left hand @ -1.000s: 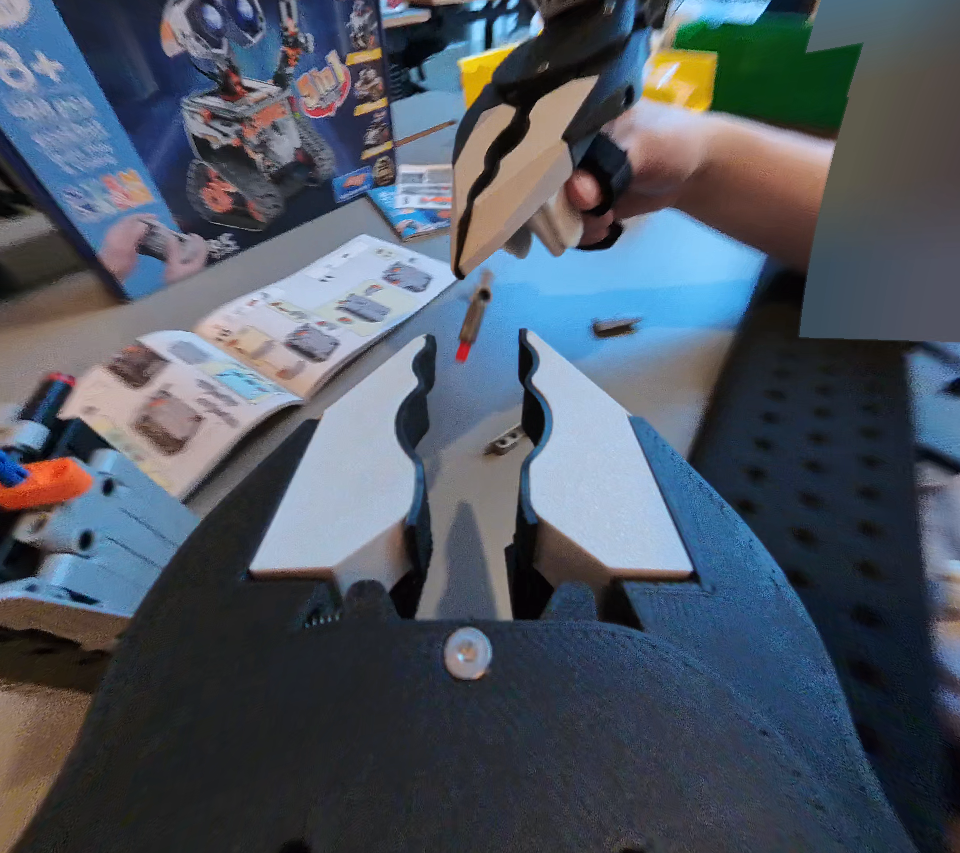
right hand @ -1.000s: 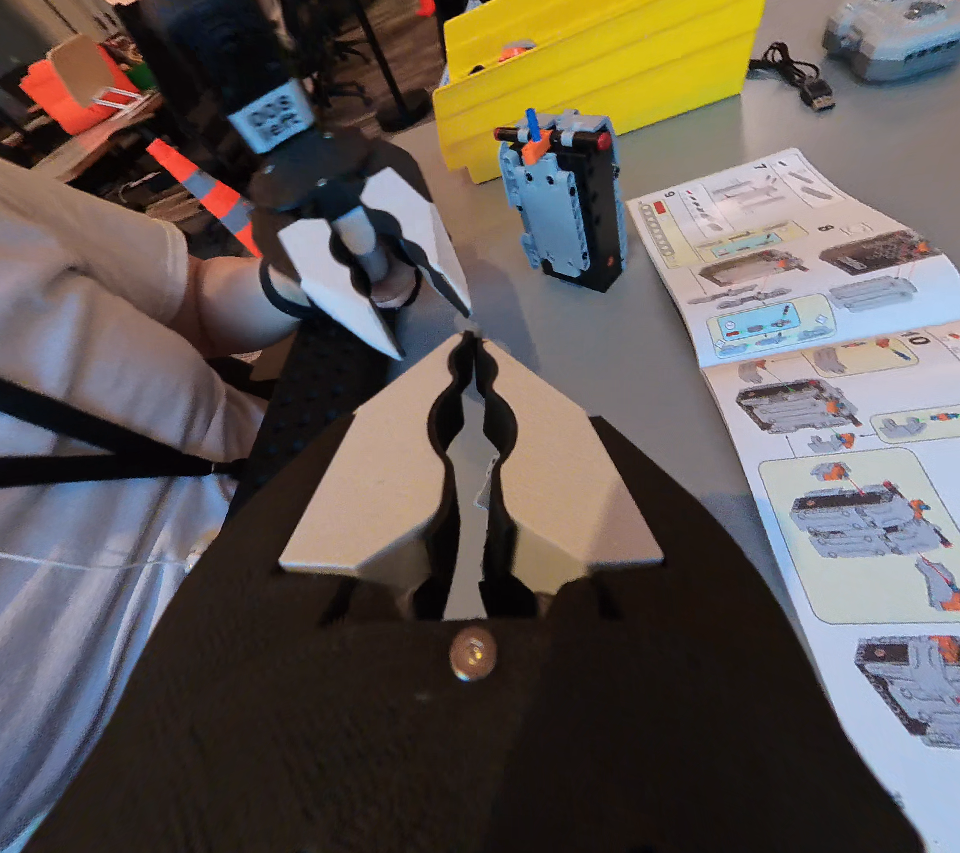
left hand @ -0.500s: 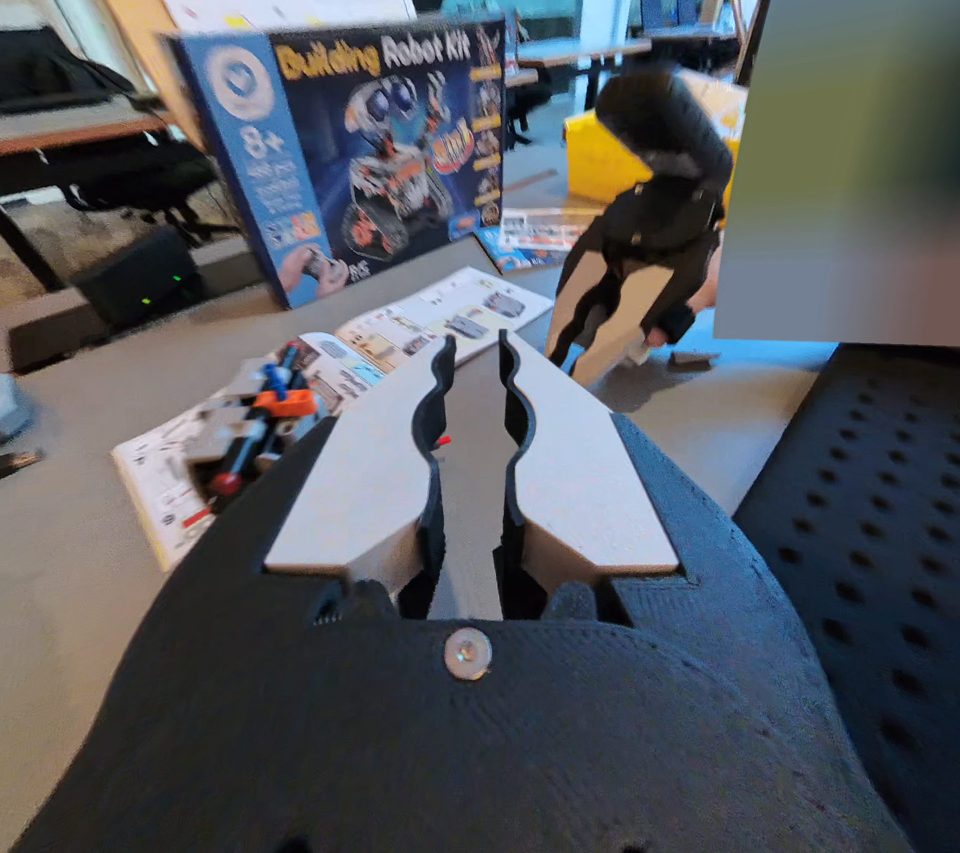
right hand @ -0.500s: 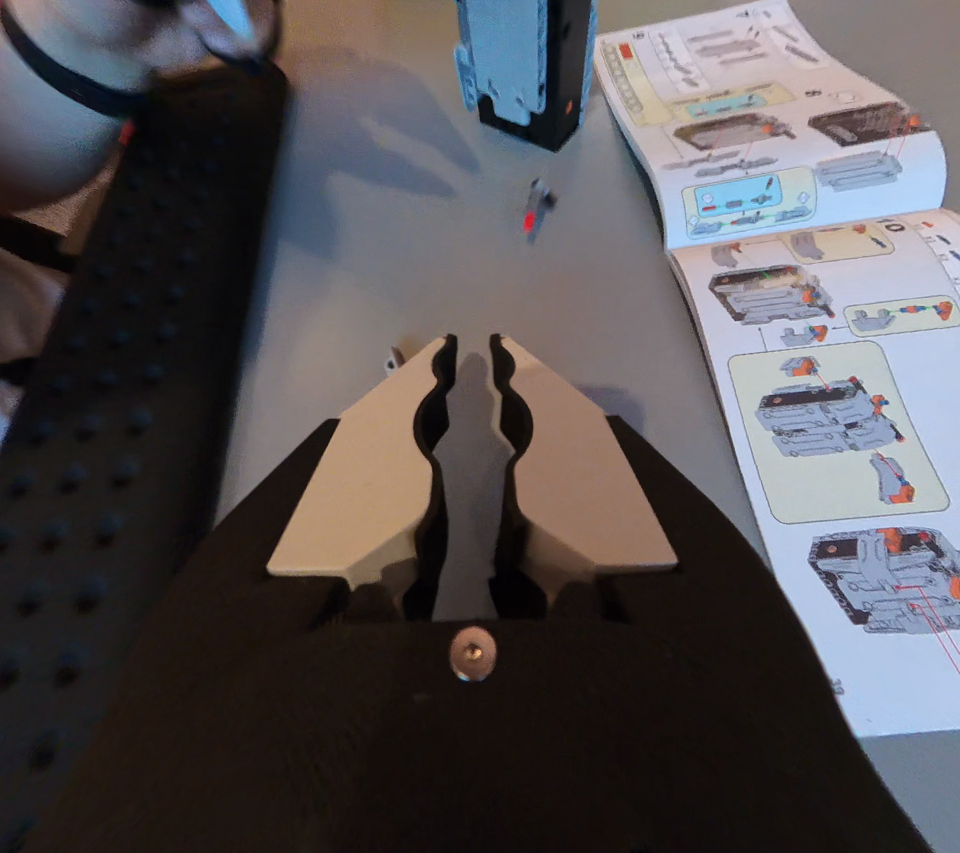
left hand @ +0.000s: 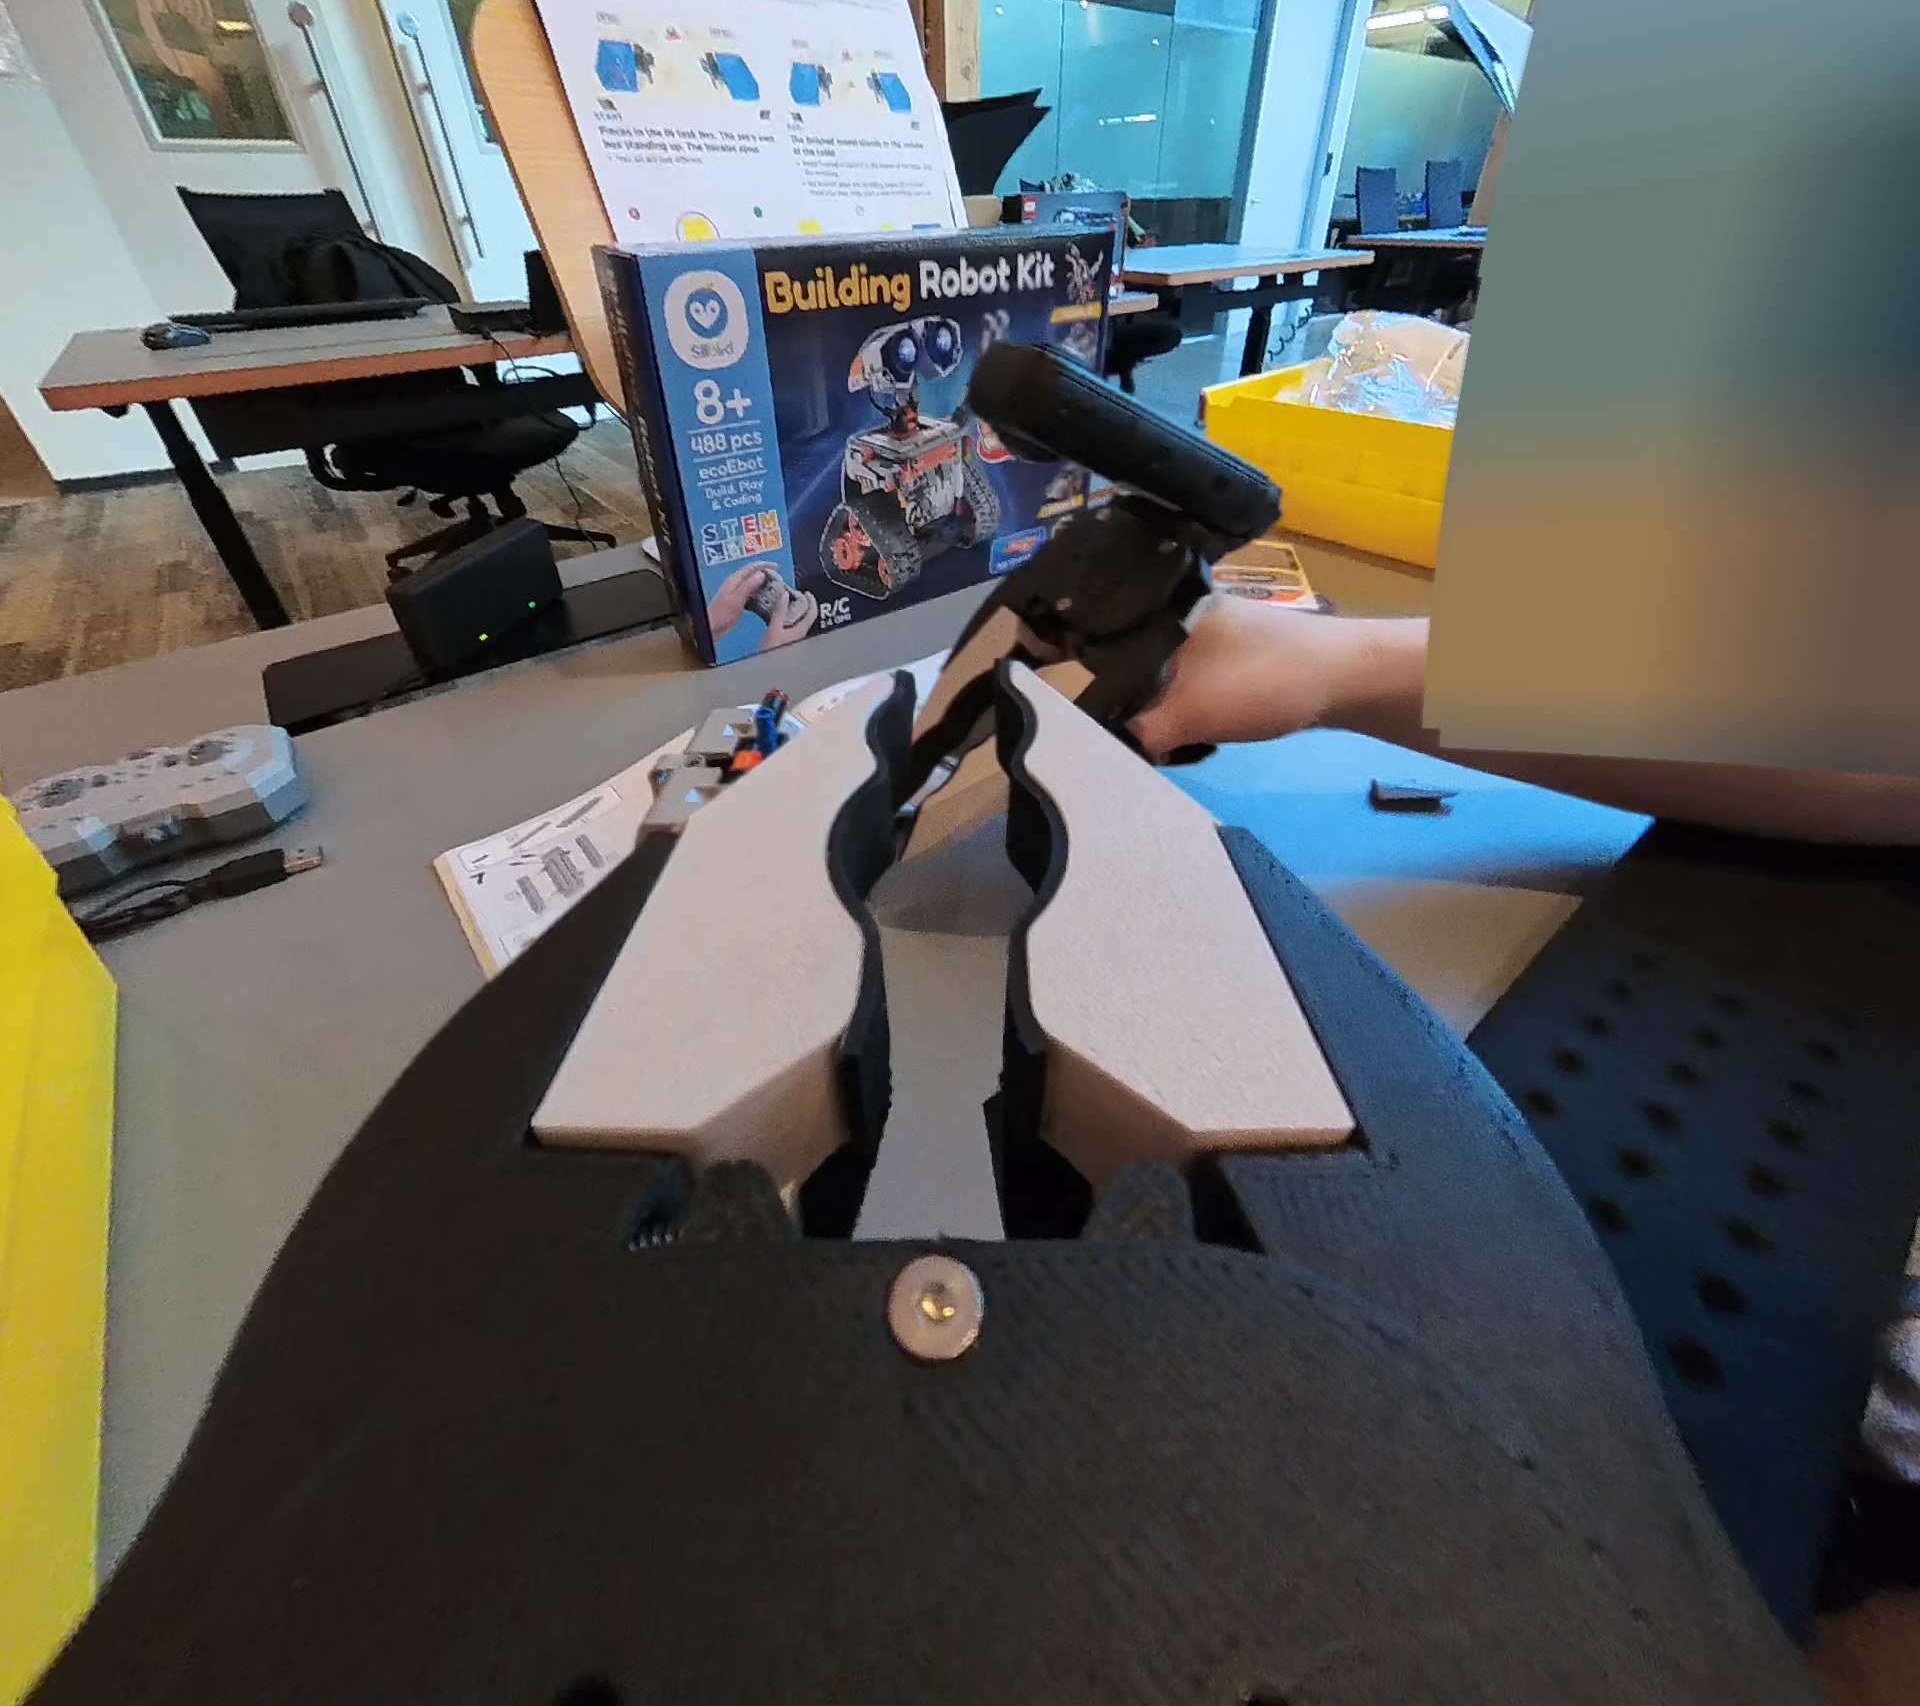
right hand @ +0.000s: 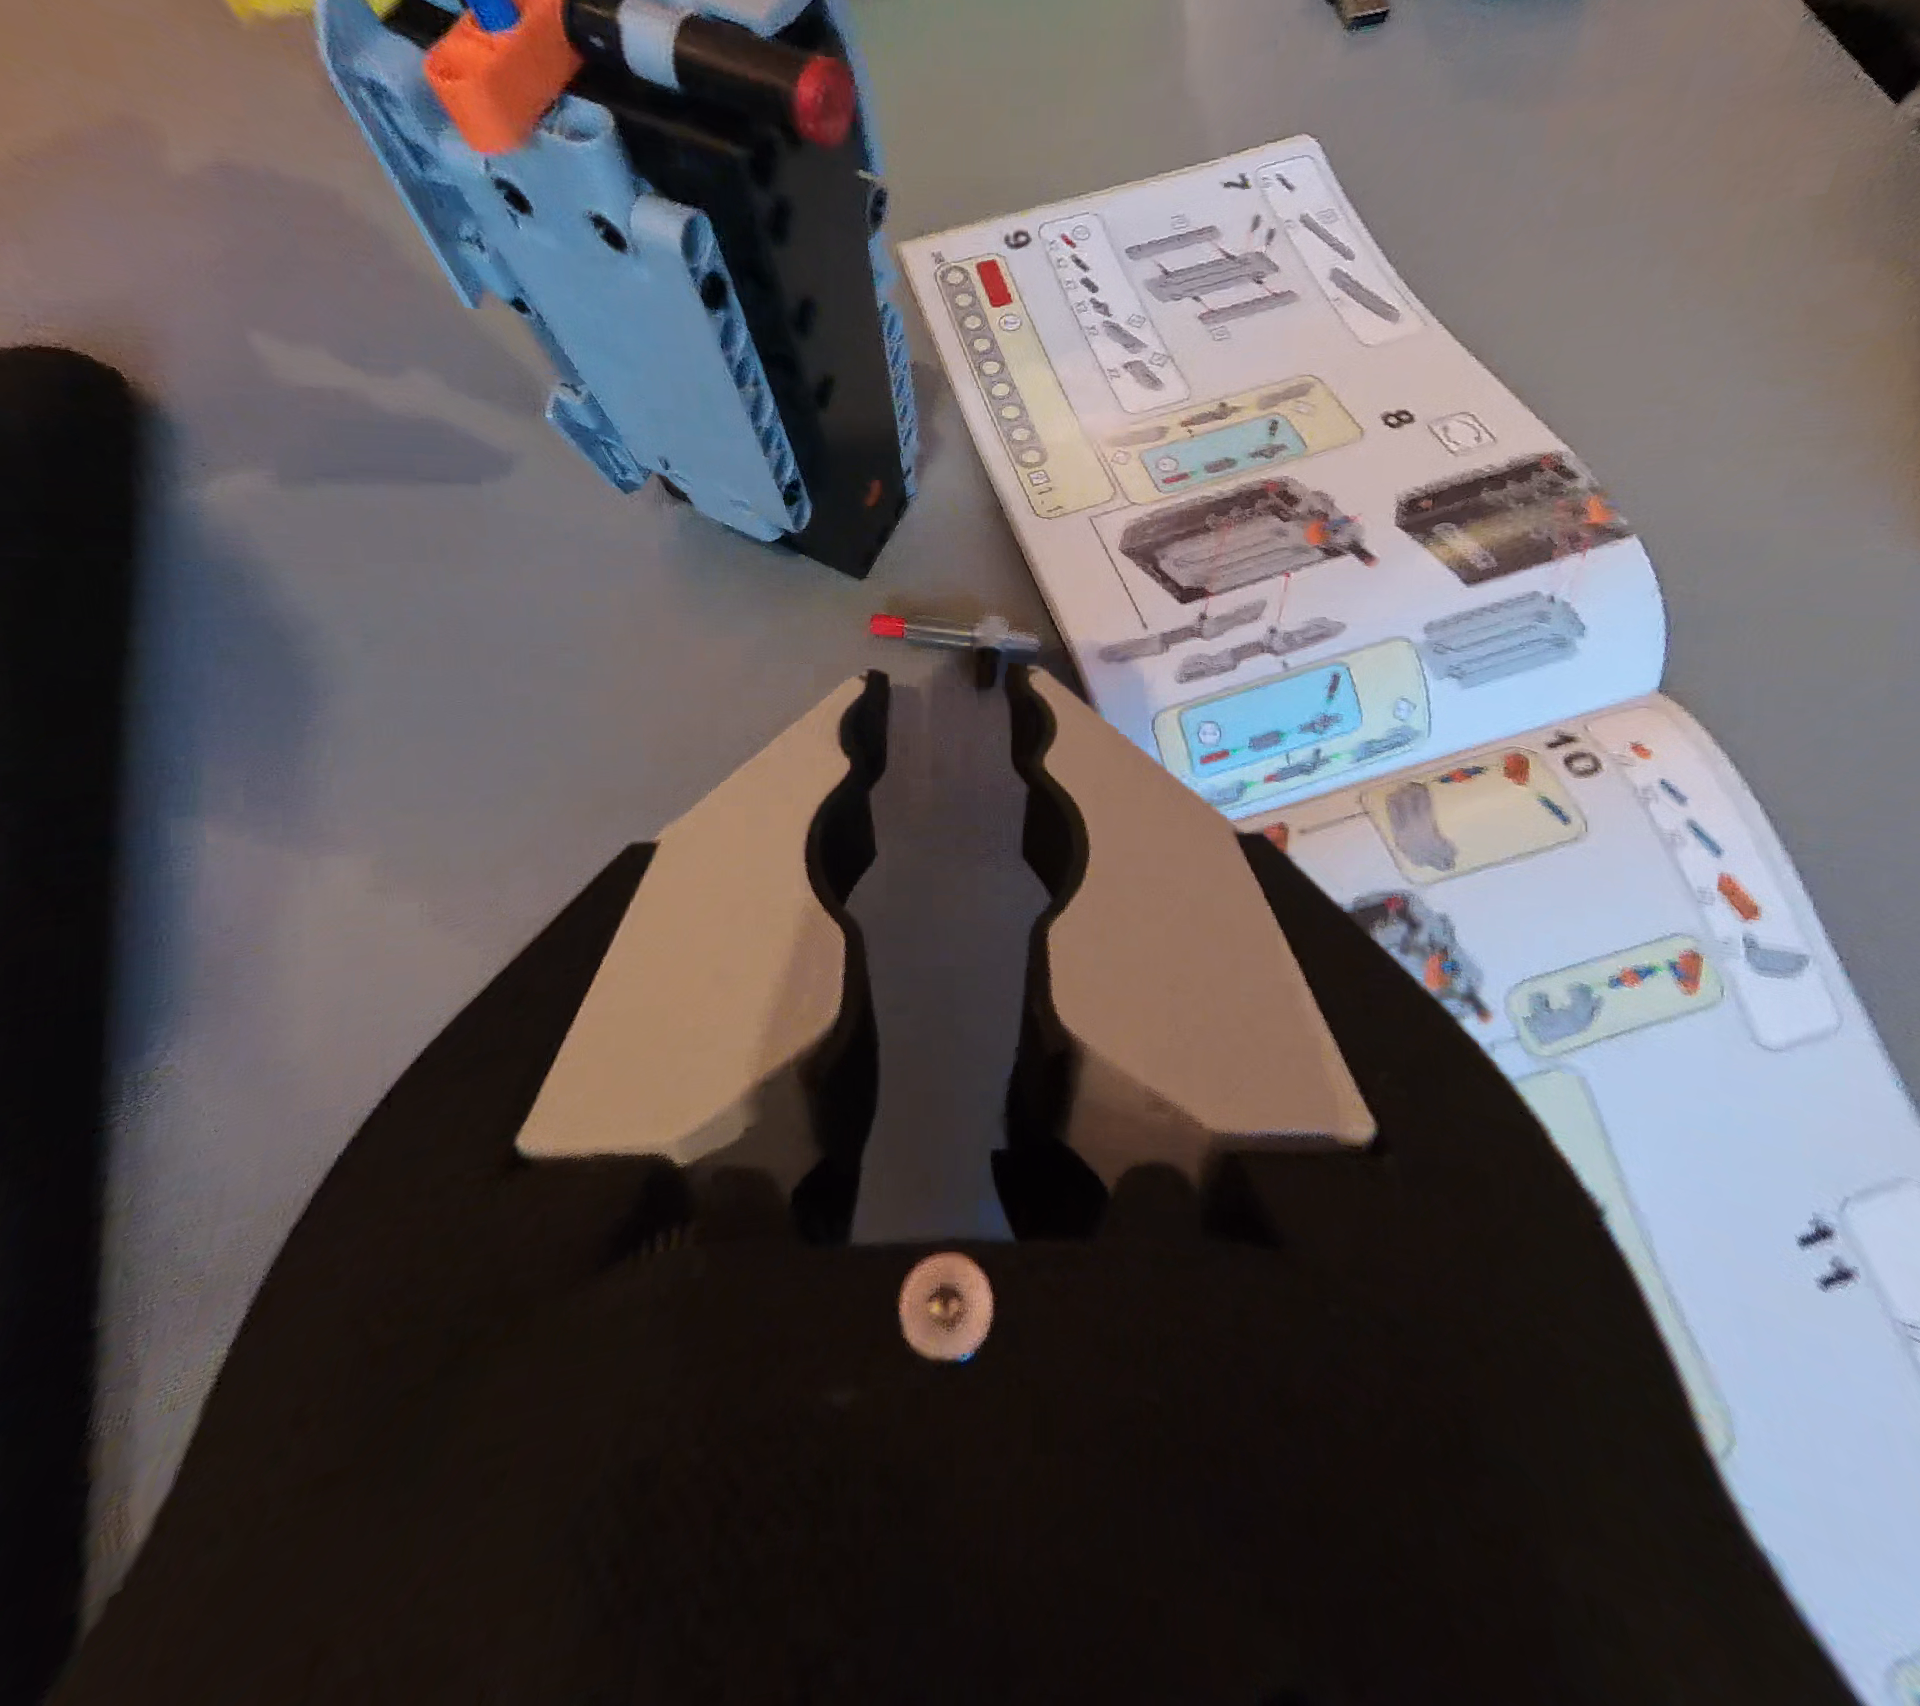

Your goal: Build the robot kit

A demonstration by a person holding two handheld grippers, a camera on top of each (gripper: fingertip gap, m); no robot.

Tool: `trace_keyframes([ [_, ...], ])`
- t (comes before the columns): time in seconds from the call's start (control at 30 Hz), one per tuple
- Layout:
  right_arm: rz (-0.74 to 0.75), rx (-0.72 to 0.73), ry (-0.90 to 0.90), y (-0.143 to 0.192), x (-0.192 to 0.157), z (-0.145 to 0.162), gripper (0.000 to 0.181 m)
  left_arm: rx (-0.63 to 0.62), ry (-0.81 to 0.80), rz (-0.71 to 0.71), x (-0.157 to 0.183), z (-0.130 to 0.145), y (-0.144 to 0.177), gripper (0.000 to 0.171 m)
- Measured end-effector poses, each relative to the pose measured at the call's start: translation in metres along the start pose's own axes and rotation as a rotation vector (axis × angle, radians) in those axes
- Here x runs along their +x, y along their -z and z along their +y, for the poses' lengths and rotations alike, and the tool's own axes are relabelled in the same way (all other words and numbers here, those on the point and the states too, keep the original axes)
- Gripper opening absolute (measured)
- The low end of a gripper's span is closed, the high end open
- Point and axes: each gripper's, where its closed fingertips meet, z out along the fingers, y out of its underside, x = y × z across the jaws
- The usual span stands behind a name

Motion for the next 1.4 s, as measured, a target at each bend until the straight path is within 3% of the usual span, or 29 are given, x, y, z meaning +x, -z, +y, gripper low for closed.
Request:
trace_keyframes([
  [0.13, -0.013, -0.107, 0.147, -0.017, 0.004, 0.008, 0.018, -0.049, -0.013, 0.009, 0.003, 0.014, -0.001, 0.012],
  [0.23, -0.03, -0.202, 0.066, -0.026, 0.009, 0.016, 0.014, -0.057, -0.004, 0.021, 0.006, 0.017, -0.001, 0.012],
  [0.33, -0.017, -0.194, 0.055, -0.03, 0.012, 0.014, 0.002, -0.069, 0.006, 0.036, 0.008, 0.022, -0.002, 0.012],
  [0.43, -0.052, -0.202, 0.062, -0.024, 0.005, 0.018, 0.002, -0.098, 0.052, 0.075, 0.012, 0.029, -0.005, 0.012],
  [0.53, -0.034, 0.009, 0.21, 0.008, -0.009, 0.001, 0.002, -0.098, 0.187, 0.152, 0.022, 0.036, -0.012, 0.012],
  [0.67, -0.079, 0.414, 0.43, 0.08, -0.05, -0.028, 0.002, -0.256, 0.31, 0.277, 0.043, 0.065, -0.031, 0.011],
  [0.73, -0.017, 0.543, 0.5, 0.105, -0.058, -0.036, 0.002, -0.208, 0.39, 0.375, 0.06, 0.053, -0.04, 0.014],
  [0.87, 0.03, 0.639, 0.609, 0.128, -0.071, -0.04, 0.002, -0.168, 0.551, 0.56, 0.082, 0.027, -0.046, 0.025],
  [1.03, -0.016, 0.746, 0.683, 0.148, -0.092, -0.047, 0.002, -0.135, 0.71, 0.713, 0.094, 0.009, -0.048, 0.02],
  [1.07, -0.018, 0.752, 0.691, 0.149, -0.095, -0.047, 0.002, -0.131, 0.721, 0.759, 0.1, 0.006, -0.045, 0.012],
  [1.4, -0.035, 0.805, 0.715, 0.161, -0.102, -0.047, 0.003, -0.113, 0.698, 0.862, 0.117, 0.0, -0.054, 0.005],
])
